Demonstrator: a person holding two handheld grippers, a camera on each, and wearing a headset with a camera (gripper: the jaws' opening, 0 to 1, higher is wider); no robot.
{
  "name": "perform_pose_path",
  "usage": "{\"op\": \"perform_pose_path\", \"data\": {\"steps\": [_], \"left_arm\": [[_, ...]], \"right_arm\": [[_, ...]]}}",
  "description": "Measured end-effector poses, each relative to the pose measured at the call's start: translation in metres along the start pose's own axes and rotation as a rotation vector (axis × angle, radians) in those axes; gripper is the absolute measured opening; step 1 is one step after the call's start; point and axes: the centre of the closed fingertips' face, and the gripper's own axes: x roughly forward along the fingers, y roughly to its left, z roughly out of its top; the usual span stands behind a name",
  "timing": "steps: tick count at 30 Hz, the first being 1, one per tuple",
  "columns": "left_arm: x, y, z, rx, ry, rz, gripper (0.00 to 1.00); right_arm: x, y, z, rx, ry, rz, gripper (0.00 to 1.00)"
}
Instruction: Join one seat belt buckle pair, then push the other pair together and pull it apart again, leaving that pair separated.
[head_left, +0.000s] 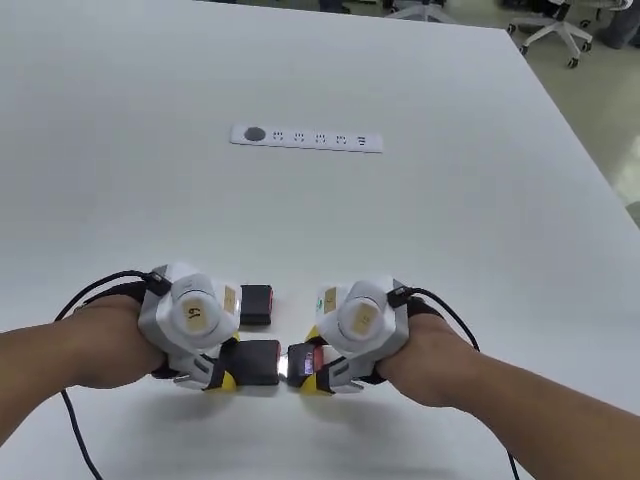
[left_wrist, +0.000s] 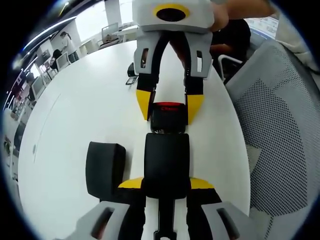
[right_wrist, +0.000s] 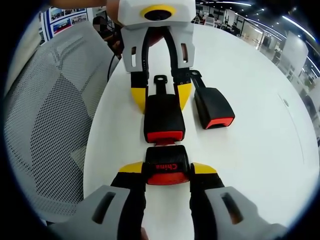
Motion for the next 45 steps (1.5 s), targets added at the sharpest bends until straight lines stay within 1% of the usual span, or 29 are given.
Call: {"op": "perform_pose_path", "data": {"steps": [7, 13, 18, 24, 30, 33, 36, 37, 39, 40, 41, 43, 45], "left_arm": [[0.0, 0.0, -0.001, -0.001, -0.005, 0.0, 0.31], [0.0, 0.0, -0.001, -0.005, 0.006, 0.005, 0.31], [0.001, 0.002, -0.003, -0.007, 0.008, 0.011, 0.32], [0.002, 0.003, -0.004, -0.013, 0.022, 0.011, 0.32], [0.003, 0.003, -0.004, -0.02, 0.019, 0.017, 0.33], [0.004, 0.003, -0.005, -0.033, 0.015, 0.02, 0.33], [0.004, 0.004, -0.005, -0.05, 0.016, 0.024, 0.34], [0.003, 0.003, -0.005, -0.051, 0.017, 0.023, 0.34], [0.001, 0.004, -0.002, -0.066, 0.003, 0.026, 0.35], [-0.002, 0.004, 0.002, -0.083, -0.018, 0.03, 0.35], [-0.004, 0.005, 0.004, -0.087, -0.028, 0.034, 0.36], [-0.012, 0.004, 0.011, -0.094, -0.041, 0.035, 0.37], [-0.019, 0.004, 0.018, -0.098, -0.052, 0.036, 0.37]], "right_arm": [[0.0, 0.001, 0.0, -0.002, 0.0, 0.001, 0.31], [0.0, 0.0, 0.0, 0.002, -0.001, -0.005, 0.32], [0.0, 0.0, 0.0, 0.011, -0.007, -0.007, 0.32], [0.002, -0.001, 0.0, 0.011, -0.012, -0.01, 0.33], [0.003, -0.001, 0.0, 0.004, -0.015, -0.01, 0.33], [0.002, 0.0, 0.0, -0.02, -0.012, -0.012, 0.34], [-0.001, 0.001, 0.0, -0.02, -0.009, -0.008, 0.34], [-0.003, 0.0, -0.002, -0.014, -0.005, -0.01, 0.34], [-0.006, -0.002, -0.005, -0.007, -0.006, -0.014, 0.34], [-0.009, -0.004, -0.006, 0.006, -0.007, -0.024, 0.35], [-0.011, -0.005, -0.007, 0.013, -0.007, -0.026, 0.36], [-0.021, -0.003, -0.007, 0.021, -0.016, -0.028, 0.36], [-0.027, -0.006, -0.008, 0.029, -0.02, -0.037, 0.37]]}}
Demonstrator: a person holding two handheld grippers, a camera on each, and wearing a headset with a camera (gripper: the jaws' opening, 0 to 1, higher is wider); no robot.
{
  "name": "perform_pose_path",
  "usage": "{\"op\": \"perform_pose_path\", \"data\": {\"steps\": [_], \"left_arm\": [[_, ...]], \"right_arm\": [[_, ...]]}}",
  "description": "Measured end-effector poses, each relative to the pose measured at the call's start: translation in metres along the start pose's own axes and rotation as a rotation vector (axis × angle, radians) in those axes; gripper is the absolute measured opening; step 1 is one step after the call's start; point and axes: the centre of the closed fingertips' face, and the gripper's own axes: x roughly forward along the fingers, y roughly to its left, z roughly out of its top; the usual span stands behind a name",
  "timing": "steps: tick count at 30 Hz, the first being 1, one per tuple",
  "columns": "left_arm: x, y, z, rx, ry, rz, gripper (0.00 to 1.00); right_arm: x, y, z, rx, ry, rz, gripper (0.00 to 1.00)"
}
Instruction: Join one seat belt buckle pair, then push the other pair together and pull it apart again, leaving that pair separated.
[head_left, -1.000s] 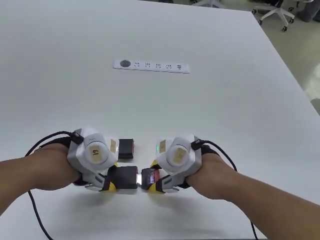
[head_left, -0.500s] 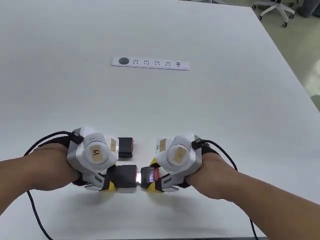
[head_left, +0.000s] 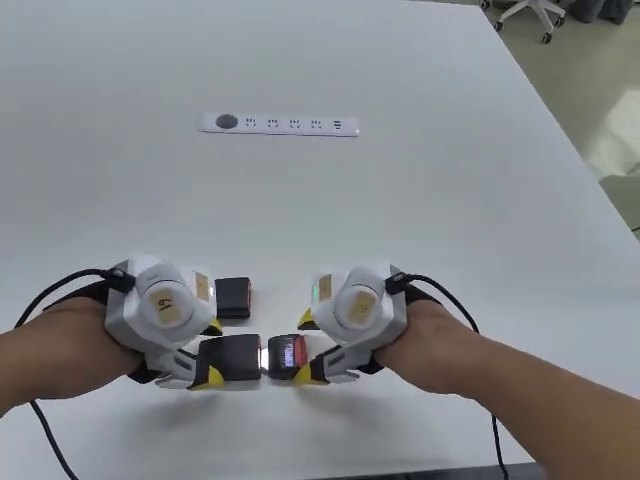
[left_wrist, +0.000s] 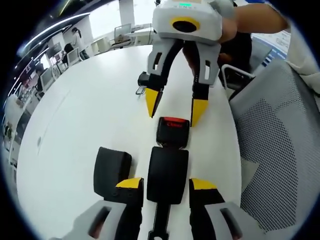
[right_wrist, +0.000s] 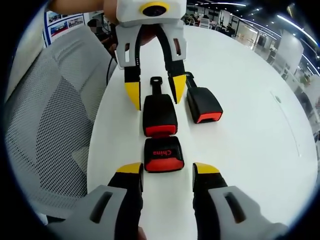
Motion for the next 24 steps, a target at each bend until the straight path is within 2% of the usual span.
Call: {"op": "perform_pose_path", "data": {"steps": [4, 7, 10, 14, 16, 17, 20, 21, 24], "left_arm": [[-0.011, 0.003, 0.015, -0.002, -0.041, 0.0, 0.38], [-0.016, 0.015, 0.022, 0.005, -0.061, 0.018, 0.38], [-0.02, 0.028, 0.026, 0.007, -0.073, 0.037, 0.39], [-0.02, 0.047, 0.019, -0.008, -0.065, 0.06, 0.39], [-0.019, 0.05, 0.017, -0.01, -0.058, 0.067, 0.39], [-0.021, 0.058, 0.013, -0.012, -0.058, 0.073, 0.4], [-0.022, 0.062, 0.012, -0.023, -0.057, 0.082, 0.4], [-0.022, 0.068, 0.01, -0.024, -0.055, 0.091, 0.41], [-0.022, 0.073, 0.005, -0.02, -0.048, 0.091, 0.42]], "right_arm": [[-0.013, -0.003, -0.002, 0.011, -0.011, -0.005, 0.36], [-0.025, -0.014, -0.007, 0.032, -0.02, -0.038, 0.36], [-0.03, -0.023, -0.015, 0.046, -0.016, -0.058, 0.36], [-0.036, -0.034, -0.027, 0.061, -0.004, -0.077, 0.36], [-0.039, -0.039, -0.03, 0.068, 0.002, -0.083, 0.36], [-0.04, -0.042, -0.032, 0.069, 0.004, -0.087, 0.36], [-0.041, -0.047, -0.035, 0.072, 0.008, -0.09, 0.36], [-0.042, -0.048, -0.036, 0.07, 0.008, -0.091, 0.36], [-0.042, -0.052, -0.04, 0.071, 0.013, -0.091, 0.36]]}}
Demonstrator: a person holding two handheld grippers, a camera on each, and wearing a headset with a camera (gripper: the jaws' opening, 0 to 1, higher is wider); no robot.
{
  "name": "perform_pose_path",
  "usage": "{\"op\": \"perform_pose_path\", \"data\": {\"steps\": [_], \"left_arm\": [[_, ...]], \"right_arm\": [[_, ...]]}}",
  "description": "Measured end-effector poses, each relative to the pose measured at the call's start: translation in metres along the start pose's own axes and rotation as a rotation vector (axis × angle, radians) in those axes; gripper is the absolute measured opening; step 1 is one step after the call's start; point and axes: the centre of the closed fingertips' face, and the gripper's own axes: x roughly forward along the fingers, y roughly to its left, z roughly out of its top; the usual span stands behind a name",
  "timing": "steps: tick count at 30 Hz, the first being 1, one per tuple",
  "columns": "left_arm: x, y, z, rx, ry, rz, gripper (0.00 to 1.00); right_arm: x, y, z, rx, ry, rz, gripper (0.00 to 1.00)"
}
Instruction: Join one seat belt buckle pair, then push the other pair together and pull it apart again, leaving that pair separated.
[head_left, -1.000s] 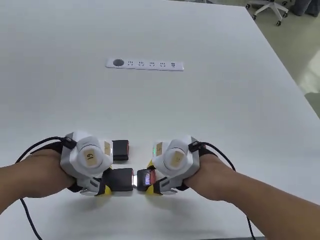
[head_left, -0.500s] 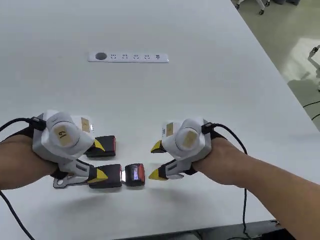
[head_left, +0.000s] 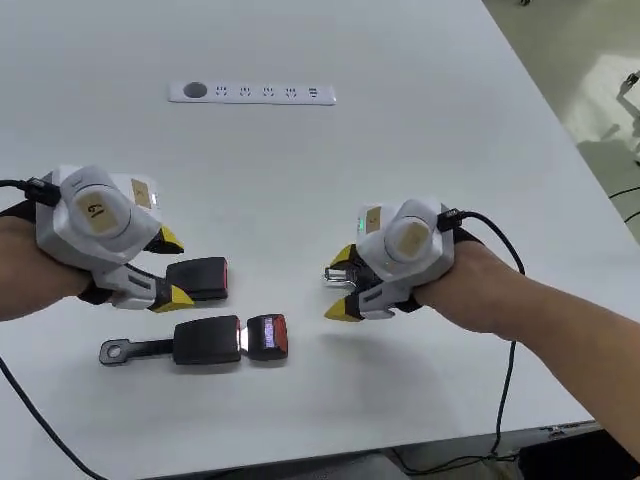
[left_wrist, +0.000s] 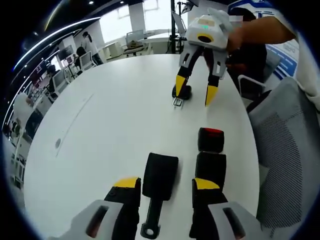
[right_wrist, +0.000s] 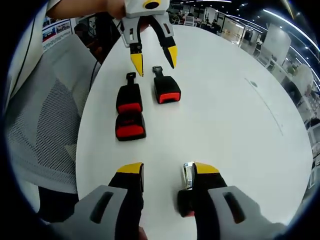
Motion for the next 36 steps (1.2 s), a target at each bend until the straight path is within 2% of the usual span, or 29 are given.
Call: {"op": "perform_pose_path", "data": {"steps": [9, 12, 16, 17, 20, 23, 31, 33, 34, 35, 36], "left_arm": [[0.004, 0.004, -0.007, 0.017, 0.011, -0.012, 0.46], [0.009, 0.007, -0.013, 0.027, 0.023, -0.021, 0.47], [0.01, 0.008, -0.014, 0.041, 0.04, -0.018, 0.48], [0.011, 0.008, -0.015, 0.043, 0.043, -0.019, 0.48], [0.017, 0.01, -0.02, 0.049, 0.058, -0.029, 0.47], [0.02, 0.008, -0.019, 0.051, 0.069, -0.037, 0.47], [0.03, 0.001, -0.025, 0.067, 0.105, -0.063, 0.42], [0.032, 0.002, -0.033, 0.086, 0.146, -0.057, 0.38], [0.033, 0.003, -0.034, 0.111, 0.151, -0.052, 0.38], [0.032, 0.0, -0.031, 0.101, 0.13, -0.066, 0.37], [0.031, 0.002, -0.031, 0.098, 0.137, -0.058, 0.37]], "right_arm": [[-0.007, -0.01, -0.016, 0.027, 0.009, -0.013, 0.37], [-0.007, -0.015, -0.025, 0.033, 0.017, -0.017, 0.37], [-0.007, -0.023, -0.038, 0.031, 0.032, -0.025, 0.37], [-0.008, -0.025, -0.038, 0.026, 0.019, -0.027, 0.37], [-0.01, -0.032, -0.042, 0.038, 0.041, -0.038, 0.37], [-0.01, -0.038, -0.047, 0.036, 0.038, -0.042, 0.37], [-0.002, -0.039, -0.066, 0.035, 0.086, -0.014, 0.34], [-0.002, -0.038, -0.066, 0.043, 0.078, -0.001, 0.34], [0.0, -0.041, -0.069, 0.046, 0.08, 0.0, 0.34], [0.0, -0.041, -0.069, 0.042, 0.078, 0.001, 0.34], [-0.002, -0.04, -0.067, 0.042, 0.077, 0.004, 0.34]]}}
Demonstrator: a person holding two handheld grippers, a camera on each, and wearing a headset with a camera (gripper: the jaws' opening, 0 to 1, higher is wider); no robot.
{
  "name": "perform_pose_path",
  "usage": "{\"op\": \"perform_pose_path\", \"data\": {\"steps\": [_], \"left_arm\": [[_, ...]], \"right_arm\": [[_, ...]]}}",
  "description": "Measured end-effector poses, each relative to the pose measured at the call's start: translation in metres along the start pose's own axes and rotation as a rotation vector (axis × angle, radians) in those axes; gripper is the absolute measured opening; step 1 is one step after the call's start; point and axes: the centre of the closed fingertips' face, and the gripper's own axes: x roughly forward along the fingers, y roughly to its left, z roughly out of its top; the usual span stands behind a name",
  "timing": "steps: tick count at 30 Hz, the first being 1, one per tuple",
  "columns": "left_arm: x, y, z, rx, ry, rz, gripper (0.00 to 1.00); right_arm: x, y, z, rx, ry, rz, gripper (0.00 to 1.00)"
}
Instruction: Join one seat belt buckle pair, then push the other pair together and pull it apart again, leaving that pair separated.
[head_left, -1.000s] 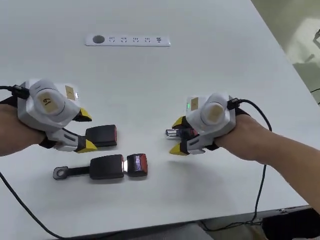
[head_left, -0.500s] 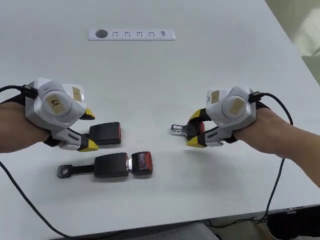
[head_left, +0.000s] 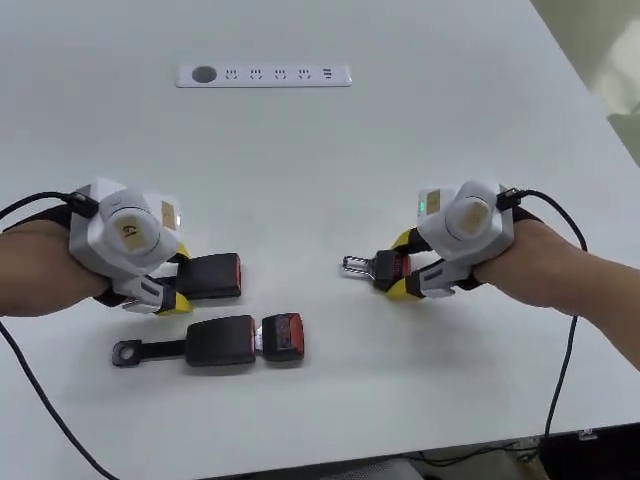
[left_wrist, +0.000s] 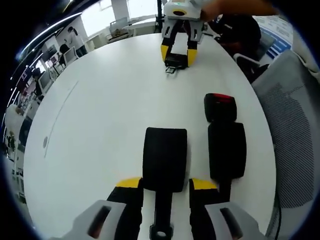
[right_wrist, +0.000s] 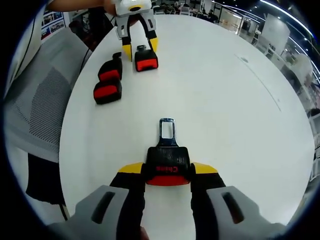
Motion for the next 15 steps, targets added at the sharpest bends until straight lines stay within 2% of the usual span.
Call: {"op": "perform_pose_path", "data": {"steps": [5, 15], "left_arm": [[-0.0001, 0.0001, 0.0015, 0.026, -0.005, -0.005, 0.35], [0.0023, 0.0031, -0.0006, -0.015, 0.008, -0.024, 0.32]], "right_arm": [[-0.0003, 0.0011, 0.0013, -0.003, -0.002, 0.012, 0.33], [0.0008, 0.001, 0.0027, -0.021, 0.004, 0.043, 0.33]]}}
